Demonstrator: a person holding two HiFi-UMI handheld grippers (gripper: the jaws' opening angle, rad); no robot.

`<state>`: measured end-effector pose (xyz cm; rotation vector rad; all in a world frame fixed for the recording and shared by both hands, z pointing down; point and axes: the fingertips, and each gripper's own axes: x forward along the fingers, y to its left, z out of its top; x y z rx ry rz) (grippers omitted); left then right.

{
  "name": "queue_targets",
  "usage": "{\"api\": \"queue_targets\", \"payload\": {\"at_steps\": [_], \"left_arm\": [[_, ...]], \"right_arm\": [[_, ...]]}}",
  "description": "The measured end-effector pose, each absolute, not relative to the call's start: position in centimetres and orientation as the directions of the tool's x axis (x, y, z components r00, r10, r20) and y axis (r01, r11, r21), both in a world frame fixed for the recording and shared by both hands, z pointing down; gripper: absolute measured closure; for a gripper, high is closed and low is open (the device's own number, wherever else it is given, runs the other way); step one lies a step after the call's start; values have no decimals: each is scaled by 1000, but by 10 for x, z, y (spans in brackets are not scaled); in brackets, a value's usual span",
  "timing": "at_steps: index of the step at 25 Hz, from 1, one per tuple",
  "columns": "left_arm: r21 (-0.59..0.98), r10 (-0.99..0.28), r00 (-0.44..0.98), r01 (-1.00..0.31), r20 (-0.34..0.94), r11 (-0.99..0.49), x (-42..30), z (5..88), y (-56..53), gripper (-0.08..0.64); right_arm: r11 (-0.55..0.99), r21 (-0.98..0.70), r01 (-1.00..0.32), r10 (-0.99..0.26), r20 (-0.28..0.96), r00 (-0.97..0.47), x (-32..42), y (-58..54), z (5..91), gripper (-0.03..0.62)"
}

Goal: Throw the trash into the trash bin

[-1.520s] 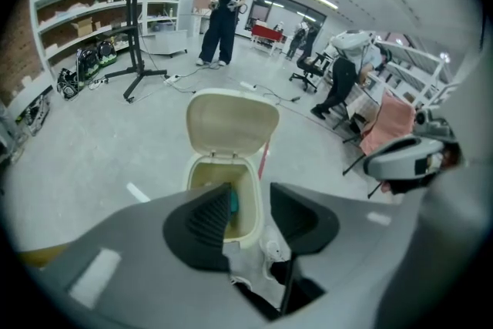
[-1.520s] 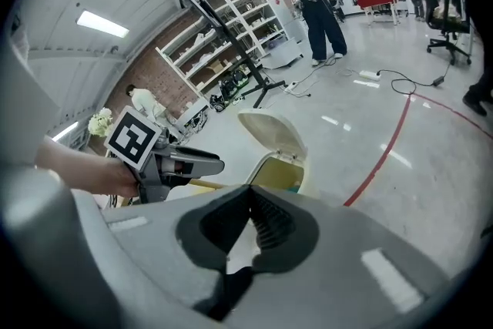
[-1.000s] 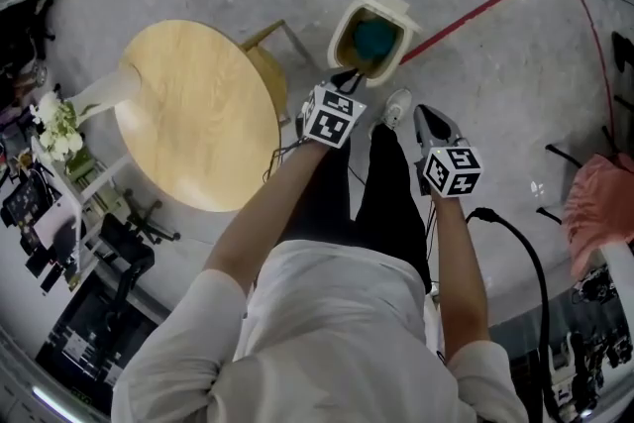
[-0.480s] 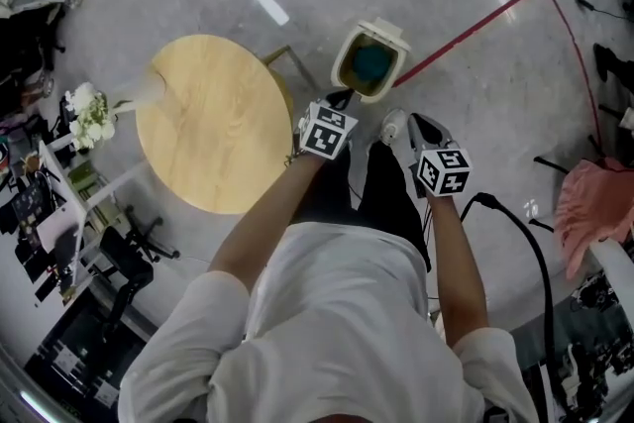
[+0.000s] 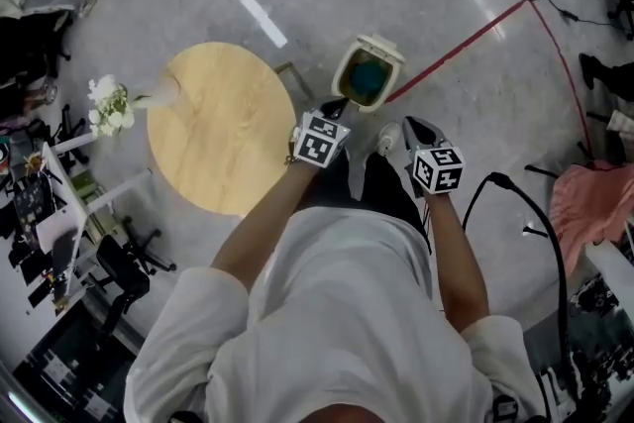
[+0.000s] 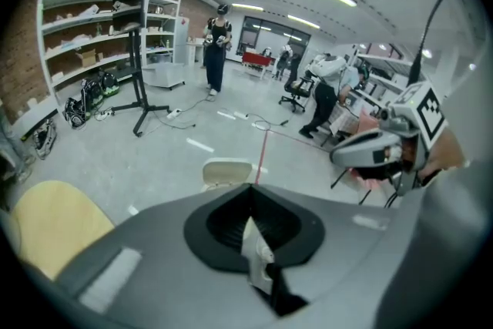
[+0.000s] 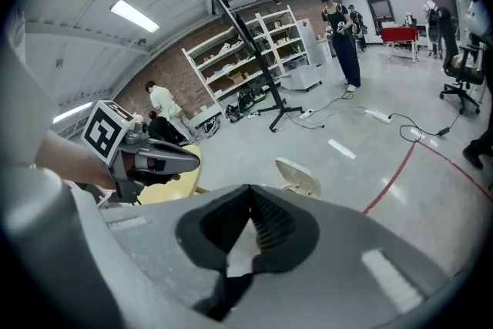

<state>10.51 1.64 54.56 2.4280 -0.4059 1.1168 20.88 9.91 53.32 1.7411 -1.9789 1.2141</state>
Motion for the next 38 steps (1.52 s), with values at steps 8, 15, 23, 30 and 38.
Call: {"api": "queue_targets", "payload": {"at_steps": [8, 15, 23, 30, 38], "left_arm": [[253, -99, 655, -421, 750, -871, 88, 520, 24, 554], [270, -88, 692, -391, 717, -880, 70, 489, 37, 554], [264, -114, 728, -383, 676, -885, 56, 453, 47, 554], [264, -140, 766, -378, 627, -887, 47, 426, 44, 554], [262, -143, 763, -383, 630, -886, 43, 423, 44, 554]], "right_arm": [[-23, -402, -916, -711, 651, -268, 199, 108, 510, 592], [-1, -380, -925, -728, 635, -260, 188, 112, 486, 592], [35, -369, -929, -760, 594, -264, 180, 118, 450, 592], [96, -344, -934, -755, 587, -293, 171, 122, 436, 592], [83, -355, -931, -776, 563, -284, 177, 122, 425, 594]]}}
